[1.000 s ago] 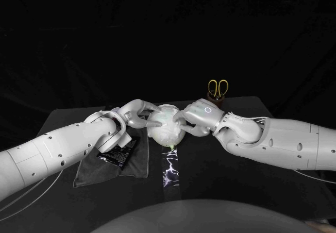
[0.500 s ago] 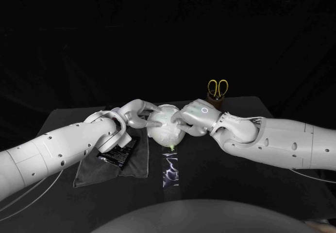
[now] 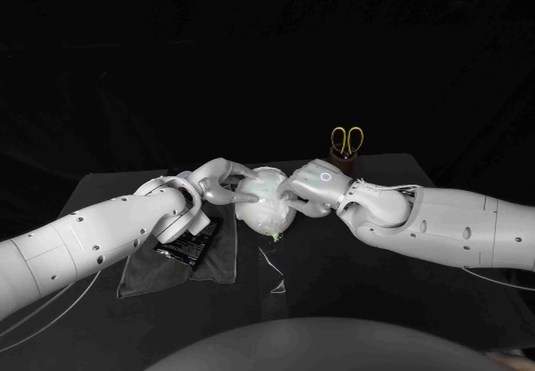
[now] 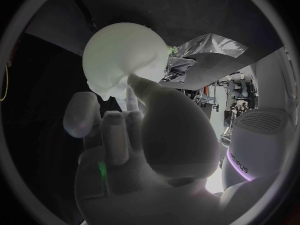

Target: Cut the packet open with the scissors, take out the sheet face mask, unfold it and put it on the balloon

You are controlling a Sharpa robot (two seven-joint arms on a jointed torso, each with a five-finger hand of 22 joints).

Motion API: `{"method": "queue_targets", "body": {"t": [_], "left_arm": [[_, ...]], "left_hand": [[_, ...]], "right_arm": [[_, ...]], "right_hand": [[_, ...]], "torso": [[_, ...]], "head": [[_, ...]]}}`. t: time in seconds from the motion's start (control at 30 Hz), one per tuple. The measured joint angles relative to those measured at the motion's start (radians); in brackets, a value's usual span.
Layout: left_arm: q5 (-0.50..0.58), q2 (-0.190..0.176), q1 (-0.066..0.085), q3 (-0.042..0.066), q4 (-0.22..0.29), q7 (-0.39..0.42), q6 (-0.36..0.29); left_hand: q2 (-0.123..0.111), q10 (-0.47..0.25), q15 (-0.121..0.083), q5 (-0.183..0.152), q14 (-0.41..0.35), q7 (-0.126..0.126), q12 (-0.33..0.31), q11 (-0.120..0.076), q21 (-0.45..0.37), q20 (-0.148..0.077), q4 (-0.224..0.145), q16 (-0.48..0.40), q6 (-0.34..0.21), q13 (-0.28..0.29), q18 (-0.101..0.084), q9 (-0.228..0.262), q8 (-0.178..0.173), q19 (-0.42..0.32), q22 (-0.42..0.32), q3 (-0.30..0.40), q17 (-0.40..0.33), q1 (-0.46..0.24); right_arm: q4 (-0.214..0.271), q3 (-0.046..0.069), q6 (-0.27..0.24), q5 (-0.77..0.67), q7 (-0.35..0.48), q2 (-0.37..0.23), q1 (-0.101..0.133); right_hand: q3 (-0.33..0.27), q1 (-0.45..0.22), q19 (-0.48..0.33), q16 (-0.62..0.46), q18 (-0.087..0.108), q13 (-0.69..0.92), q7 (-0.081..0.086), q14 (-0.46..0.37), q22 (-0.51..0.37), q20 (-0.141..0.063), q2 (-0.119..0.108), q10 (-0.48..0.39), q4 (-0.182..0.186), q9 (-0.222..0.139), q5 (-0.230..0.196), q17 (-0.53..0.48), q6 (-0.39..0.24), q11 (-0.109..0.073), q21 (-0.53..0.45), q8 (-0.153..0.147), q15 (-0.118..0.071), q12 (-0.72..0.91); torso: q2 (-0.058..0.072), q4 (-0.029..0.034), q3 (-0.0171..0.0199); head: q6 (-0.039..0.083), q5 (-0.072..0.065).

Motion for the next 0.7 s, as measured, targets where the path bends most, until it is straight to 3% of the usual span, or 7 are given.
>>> {"method": "queue_targets", "body": {"t": [0.3, 0.37, 0.4, 0.43, 0.7], "left_arm": [[0.000, 0.002, 0.000, 0.000, -0.001, 0.000, 0.002], [0.000, 0.002, 0.000, 0.000, -0.001, 0.000, 0.002], [0.000, 0.002, 0.000, 0.000, -0.001, 0.000, 0.002], [0.000, 0.002, 0.000, 0.000, -0.001, 0.000, 0.002], [0.000, 0.002, 0.000, 0.000, -0.001, 0.000, 0.003]], "left_hand": [[0.000, 0.000, 0.000, 0.000, 0.000, 0.000, 0.000, 0.000, 0.000, 0.000, 0.000, 0.000, 0.000, 0.000, 0.000, 0.000, 0.000, 0.000, 0.000, 0.000, 0.000, 0.000], [0.000, 0.000, 0.000, 0.000, 0.000, 0.000, 0.000, 0.000, 0.000, 0.000, 0.000, -0.002, 0.000, 0.000, 0.000, 0.000, 0.000, 0.000, 0.000, 0.000, 0.000, 0.000], [0.000, 0.000, 0.000, 0.000, 0.000, 0.000, 0.000, 0.000, 0.000, 0.000, 0.002, -0.004, 0.000, 0.000, 0.000, 0.000, 0.000, 0.000, 0.000, 0.002, 0.000, 0.000], [0.000, 0.000, 0.000, 0.000, 0.000, 0.000, 0.000, 0.000, 0.000, 0.000, 0.003, -0.004, 0.000, 0.000, 0.000, 0.000, 0.000, 0.000, 0.000, 0.003, 0.000, 0.000], [0.000, 0.000, 0.000, 0.000, 0.000, 0.000, 0.000, 0.000, 0.000, 0.000, 0.003, -0.004, 0.000, 0.000, 0.000, 0.000, 0.000, 0.000, 0.000, 0.003, 0.000, 0.000]], "right_arm": [[-0.008, 0.000, 0.006, -0.018, -0.003, 0.006, -0.002], [-0.008, 0.000, 0.006, -0.021, -0.005, 0.009, -0.003], [-0.009, 0.000, 0.006, -0.022, -0.005, 0.010, -0.004], [-0.009, 0.000, 0.005, -0.023, -0.006, 0.011, -0.004], [-0.009, 0.000, -0.008, -0.033, -0.014, 0.014, -0.006]], "right_hand": [[-0.006, -0.001, 0.004, 0.000, 0.000, -0.001, -0.001, 0.000, 0.000, 0.004, 0.003, -0.001, 0.007, 0.000, 0.000, 0.001, 0.020, 0.006, 0.004, 0.000, 0.000, 0.000], [-0.002, -0.003, 0.004, 0.001, 0.000, 0.000, 0.000, 0.000, 0.000, 0.004, 0.020, -0.001, 0.015, 0.000, 0.000, 0.001, 0.029, 0.006, 0.006, 0.008, 0.000, 0.000], [-0.002, -0.005, 0.004, 0.001, 0.000, 0.000, -0.006, 0.000, 0.000, 0.004, 0.044, -0.001, 0.023, 0.003, 0.000, 0.001, 0.046, 0.007, 0.013, 0.018, 0.000, 0.001], [-0.005, -0.006, 0.004, 0.001, 0.000, 0.000, -0.009, 0.000, 0.000, 0.004, 0.054, 0.000, 0.026, 0.007, 0.000, 0.001, 0.057, 0.007, 0.015, 0.024, 0.000, 0.004], [-0.016, -0.011, 0.012, 0.001, 0.000, 0.000, -0.029, 0.000, -0.001, 0.003, 0.072, 0.000, 0.045, 0.030, 0.000, 0.001, 0.079, -0.003, 0.028, 0.060, 0.000, 0.014]], "torso": [[0.000, 0.0000, 0.0007], [0.000, 0.0004, 0.0007], [0.000, 0.0004, 0.0007], [0.000, 0.0004, 0.0008], [0.000, 0.0010, -0.0001]], "head": [[0.000, -0.001], [0.000, -0.001], [0.000, -0.001], [0.000, -0.001], [0.000, -0.001]]}}
